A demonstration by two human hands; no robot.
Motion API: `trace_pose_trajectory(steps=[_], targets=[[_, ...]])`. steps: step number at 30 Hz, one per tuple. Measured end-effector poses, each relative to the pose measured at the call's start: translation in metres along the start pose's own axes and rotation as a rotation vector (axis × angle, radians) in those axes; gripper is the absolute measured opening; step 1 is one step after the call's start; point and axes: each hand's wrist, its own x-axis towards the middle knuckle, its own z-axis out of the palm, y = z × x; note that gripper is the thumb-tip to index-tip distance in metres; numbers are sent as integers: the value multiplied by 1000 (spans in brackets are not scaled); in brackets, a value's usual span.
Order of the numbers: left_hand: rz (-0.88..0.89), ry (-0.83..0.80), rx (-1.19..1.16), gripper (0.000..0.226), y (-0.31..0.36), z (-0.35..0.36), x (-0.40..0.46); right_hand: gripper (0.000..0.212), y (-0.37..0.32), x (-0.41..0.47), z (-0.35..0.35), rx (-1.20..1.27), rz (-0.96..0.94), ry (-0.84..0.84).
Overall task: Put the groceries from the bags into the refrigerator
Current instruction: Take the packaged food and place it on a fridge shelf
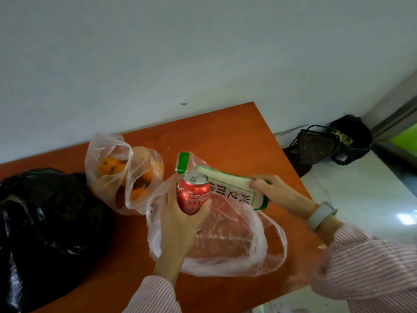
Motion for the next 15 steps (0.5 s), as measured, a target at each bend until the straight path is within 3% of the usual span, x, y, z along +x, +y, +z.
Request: trace_pose_trajectory(steps=[3,7,11,15], targets=[[63,-38,-39,79,20,6,0,27,13,-32,-22,269,116,55],[130,-179,-102,53,55,31,-15,35,41,-82,-49,443,206,34],[172,-330,-94,60,81,62,-40,15,67,-140,-64,521,211,33],[219,-518,-100,73,108,99,-95,17,114,-214,-74,517,245,268]])
